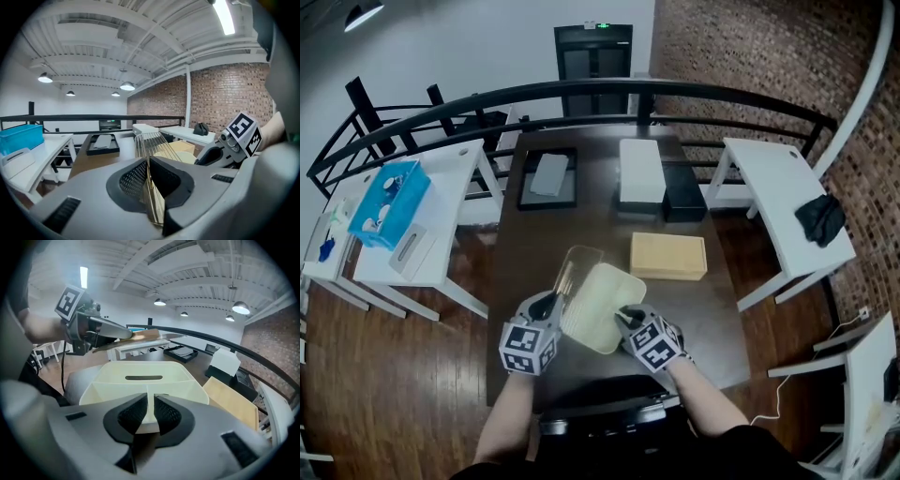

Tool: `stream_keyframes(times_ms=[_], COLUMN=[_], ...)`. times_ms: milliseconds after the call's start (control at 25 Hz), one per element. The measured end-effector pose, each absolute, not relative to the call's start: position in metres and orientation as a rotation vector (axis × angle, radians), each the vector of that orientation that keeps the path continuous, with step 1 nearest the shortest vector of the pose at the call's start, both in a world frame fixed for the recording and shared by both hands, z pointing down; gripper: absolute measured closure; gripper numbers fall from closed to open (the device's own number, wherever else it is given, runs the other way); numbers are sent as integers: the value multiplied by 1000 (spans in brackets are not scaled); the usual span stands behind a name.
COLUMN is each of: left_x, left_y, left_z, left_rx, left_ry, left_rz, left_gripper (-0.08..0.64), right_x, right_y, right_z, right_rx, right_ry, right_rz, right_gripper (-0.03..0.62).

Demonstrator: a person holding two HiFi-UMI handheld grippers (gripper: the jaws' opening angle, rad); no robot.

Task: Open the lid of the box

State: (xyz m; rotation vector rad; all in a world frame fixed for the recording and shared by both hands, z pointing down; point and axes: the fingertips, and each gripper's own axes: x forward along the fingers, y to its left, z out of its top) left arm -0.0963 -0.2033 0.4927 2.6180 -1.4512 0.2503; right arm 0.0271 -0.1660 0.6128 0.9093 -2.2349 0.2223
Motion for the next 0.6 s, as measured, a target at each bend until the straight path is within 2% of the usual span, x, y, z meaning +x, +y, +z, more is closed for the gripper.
stream_keyframes(times_ms=[120, 280, 600], left_x=[-159, -232, -241], left_y=[-202, -190, -163], left_z=[499, 553, 652], left_rx=[2466, 2246, 2121], left_ry=[-1629, -1764, -1802], left_rz=[215, 293, 472], left_gripper=[549, 549, 548], right_x=[28, 28, 32], right_y=[-166, -166, -167], right_z=[612, 611, 613], right_rx=[917, 925, 940], right_ry=[-2237, -2240, -2241], right_rz=[224, 231, 234], right_gripper=[545, 545, 543])
